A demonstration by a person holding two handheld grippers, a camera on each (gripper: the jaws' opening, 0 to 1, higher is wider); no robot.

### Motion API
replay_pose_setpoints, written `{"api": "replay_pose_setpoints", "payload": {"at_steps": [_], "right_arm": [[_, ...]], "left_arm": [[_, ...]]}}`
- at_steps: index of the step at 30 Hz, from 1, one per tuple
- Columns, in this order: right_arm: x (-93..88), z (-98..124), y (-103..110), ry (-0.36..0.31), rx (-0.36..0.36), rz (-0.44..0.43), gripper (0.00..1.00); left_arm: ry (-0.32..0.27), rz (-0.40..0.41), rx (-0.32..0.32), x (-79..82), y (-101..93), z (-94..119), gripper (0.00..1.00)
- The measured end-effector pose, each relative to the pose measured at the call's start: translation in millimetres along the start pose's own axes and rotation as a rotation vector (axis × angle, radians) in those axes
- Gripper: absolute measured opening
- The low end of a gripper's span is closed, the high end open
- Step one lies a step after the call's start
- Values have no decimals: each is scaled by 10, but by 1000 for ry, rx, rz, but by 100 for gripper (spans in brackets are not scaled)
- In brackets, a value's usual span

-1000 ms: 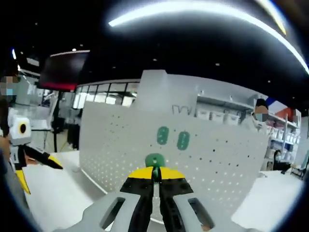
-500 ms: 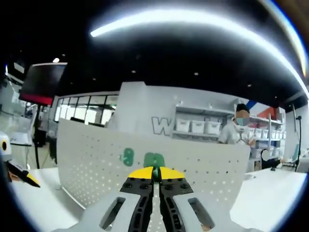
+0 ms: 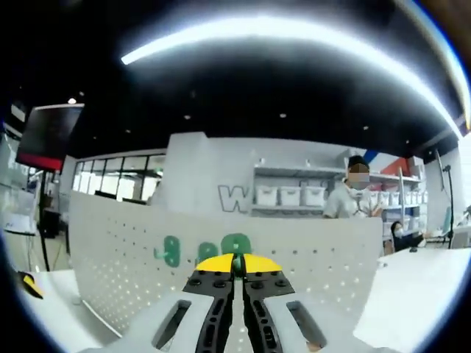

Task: Insert the hook assembly into the mounting plate slot until the hook locks in place.

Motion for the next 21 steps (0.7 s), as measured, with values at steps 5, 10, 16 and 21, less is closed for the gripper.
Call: {"api": "replay_pose_setpoints", "payload": {"at_steps": [5, 10, 16, 21], "right_arm": [[-53, -77, -17, -6, -21, -5, 1], [-101, -123, -34, -12, -38, -5, 1], [-127, -174, -31, -23, -49, -37, 1], [-147, -214, -51, -27, -57, -62, 1]], "left_arm": [[-5, 1, -2, 5, 0, 5, 82], [-9, 6, 1, 9, 10, 13, 82], [-9, 9, 0, 4, 9, 15, 81], [-14, 15, 1, 11, 15, 22, 81]]}}
Point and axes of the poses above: the point that each gripper's makers call its tool centre point, and the gripper's own axes: z roughly backward along the fingers, y roughly to its left, x roughly out of its top, the point moved 7 cm from there along z, roughly backward along the fingers
